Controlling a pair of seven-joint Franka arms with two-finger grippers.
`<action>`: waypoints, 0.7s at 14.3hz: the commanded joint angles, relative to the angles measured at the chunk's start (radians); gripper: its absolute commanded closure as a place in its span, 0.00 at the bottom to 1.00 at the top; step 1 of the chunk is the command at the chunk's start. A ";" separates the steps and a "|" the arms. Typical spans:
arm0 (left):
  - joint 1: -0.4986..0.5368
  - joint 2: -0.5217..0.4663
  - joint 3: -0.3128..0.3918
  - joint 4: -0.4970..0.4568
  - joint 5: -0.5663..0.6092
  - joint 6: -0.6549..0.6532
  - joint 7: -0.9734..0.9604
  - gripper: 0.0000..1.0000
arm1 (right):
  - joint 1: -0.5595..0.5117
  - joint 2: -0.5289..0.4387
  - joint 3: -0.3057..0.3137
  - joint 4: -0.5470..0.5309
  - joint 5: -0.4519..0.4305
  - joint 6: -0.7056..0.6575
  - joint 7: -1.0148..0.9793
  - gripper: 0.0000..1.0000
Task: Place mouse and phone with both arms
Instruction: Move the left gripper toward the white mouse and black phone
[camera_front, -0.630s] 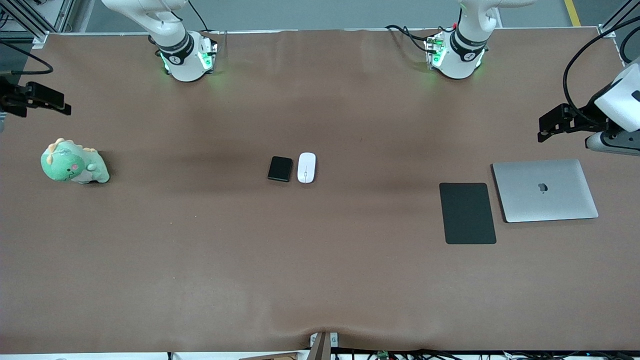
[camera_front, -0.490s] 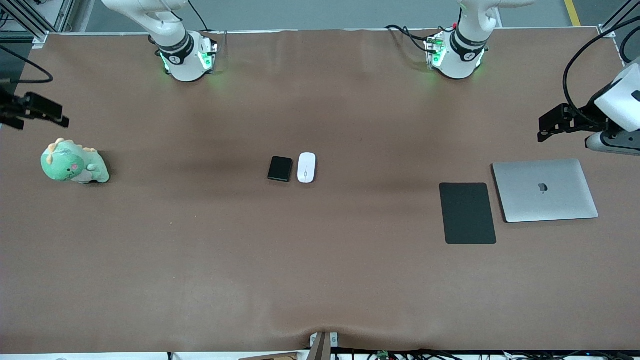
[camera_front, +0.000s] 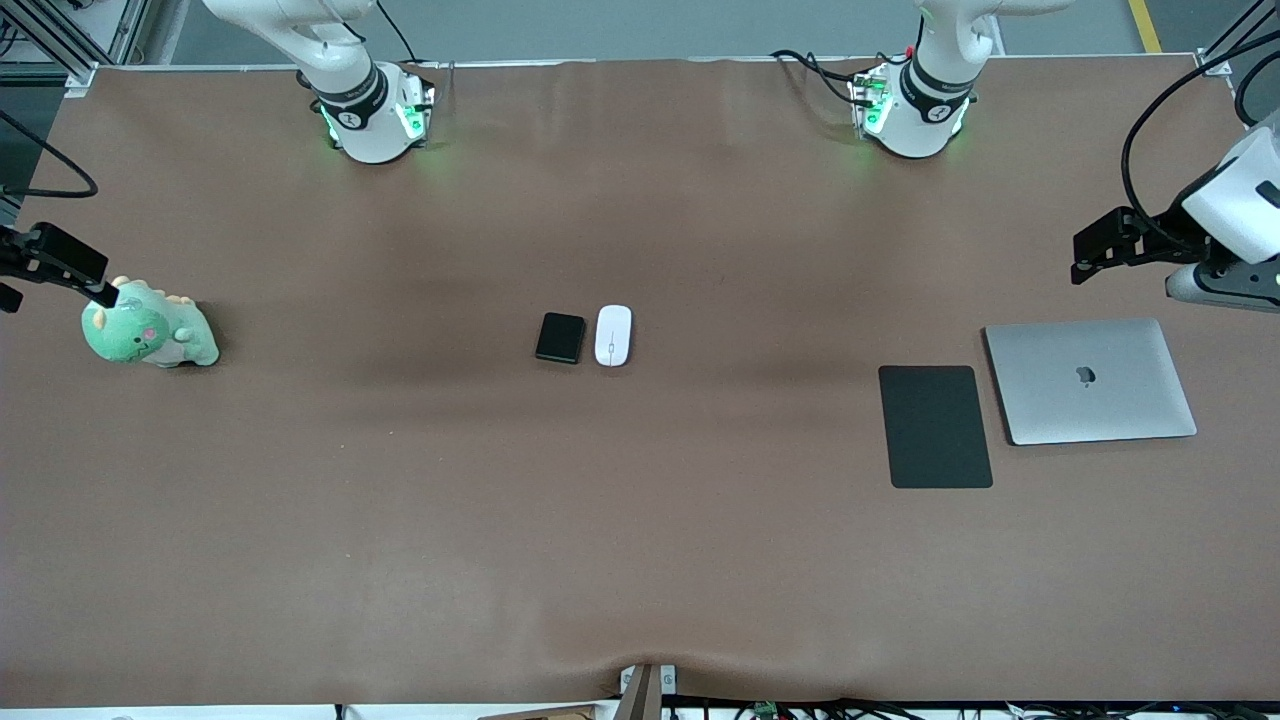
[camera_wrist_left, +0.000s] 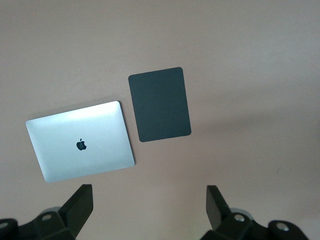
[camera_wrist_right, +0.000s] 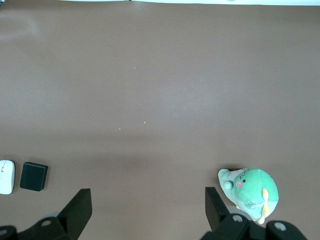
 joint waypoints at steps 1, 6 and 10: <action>-0.029 0.017 -0.010 0.007 -0.011 -0.012 -0.029 0.00 | 0.004 -0.009 0.002 -0.009 -0.005 -0.002 -0.006 0.00; -0.074 0.048 -0.093 0.002 -0.014 -0.011 -0.208 0.00 | 0.005 -0.009 0.005 -0.033 -0.005 -0.028 -0.006 0.00; -0.075 0.092 -0.209 0.001 -0.014 0.000 -0.343 0.00 | 0.012 0.033 0.011 -0.059 0.003 -0.028 -0.006 0.00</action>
